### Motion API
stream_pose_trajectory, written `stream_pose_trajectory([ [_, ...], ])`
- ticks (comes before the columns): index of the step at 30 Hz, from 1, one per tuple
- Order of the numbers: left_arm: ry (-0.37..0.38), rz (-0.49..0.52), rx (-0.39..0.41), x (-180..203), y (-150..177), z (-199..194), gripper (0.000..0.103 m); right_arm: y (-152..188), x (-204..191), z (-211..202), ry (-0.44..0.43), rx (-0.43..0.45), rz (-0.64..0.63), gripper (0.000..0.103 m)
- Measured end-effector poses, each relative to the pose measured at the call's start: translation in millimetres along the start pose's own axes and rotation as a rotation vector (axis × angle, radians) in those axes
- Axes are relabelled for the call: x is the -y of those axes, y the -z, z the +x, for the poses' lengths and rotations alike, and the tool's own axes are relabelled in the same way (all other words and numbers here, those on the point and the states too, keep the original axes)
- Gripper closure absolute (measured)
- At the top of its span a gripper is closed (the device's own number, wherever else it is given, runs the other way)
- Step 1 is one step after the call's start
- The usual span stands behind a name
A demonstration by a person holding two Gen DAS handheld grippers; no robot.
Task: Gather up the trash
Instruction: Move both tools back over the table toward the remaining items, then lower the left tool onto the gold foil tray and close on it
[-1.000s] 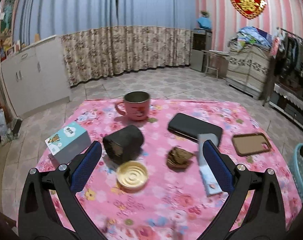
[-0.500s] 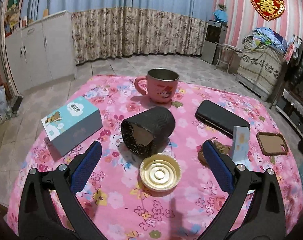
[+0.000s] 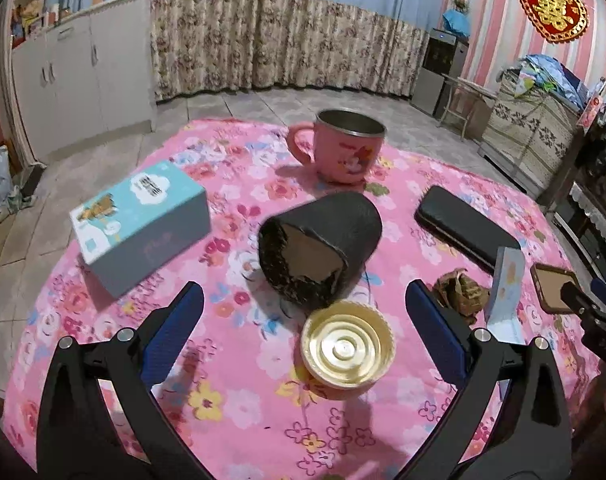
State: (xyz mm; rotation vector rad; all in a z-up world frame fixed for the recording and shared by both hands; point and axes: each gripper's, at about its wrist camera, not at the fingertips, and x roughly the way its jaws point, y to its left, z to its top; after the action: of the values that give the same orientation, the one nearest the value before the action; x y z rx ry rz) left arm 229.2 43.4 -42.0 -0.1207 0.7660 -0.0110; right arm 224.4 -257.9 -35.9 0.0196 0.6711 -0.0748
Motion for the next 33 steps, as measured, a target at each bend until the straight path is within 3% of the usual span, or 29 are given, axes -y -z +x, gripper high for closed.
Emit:
stream_pose_trajectory([
  [11,-0.009,0.064,-0.135,26,19,30,0.006,9,5,14,0.009,-0.082,-0.006,0.006],
  [16,-0.025,0.061,-0.130,25,21,34,0.007,10,2,14,-0.003,-0.091,-0.006,0.006],
  [22,0.004,0.068,-0.149,26,22,38,0.032,12,0,17,-0.015,-0.107,0.002,0.006],
  [23,0.008,0.076,-0.148,27,21,38,0.040,13,-1,17,-0.016,-0.110,-0.001,0.006],
  [33,0.039,0.036,-0.139,18,13,21,0.042,21,-31,17,-0.077,-0.145,-0.060,0.006],
])
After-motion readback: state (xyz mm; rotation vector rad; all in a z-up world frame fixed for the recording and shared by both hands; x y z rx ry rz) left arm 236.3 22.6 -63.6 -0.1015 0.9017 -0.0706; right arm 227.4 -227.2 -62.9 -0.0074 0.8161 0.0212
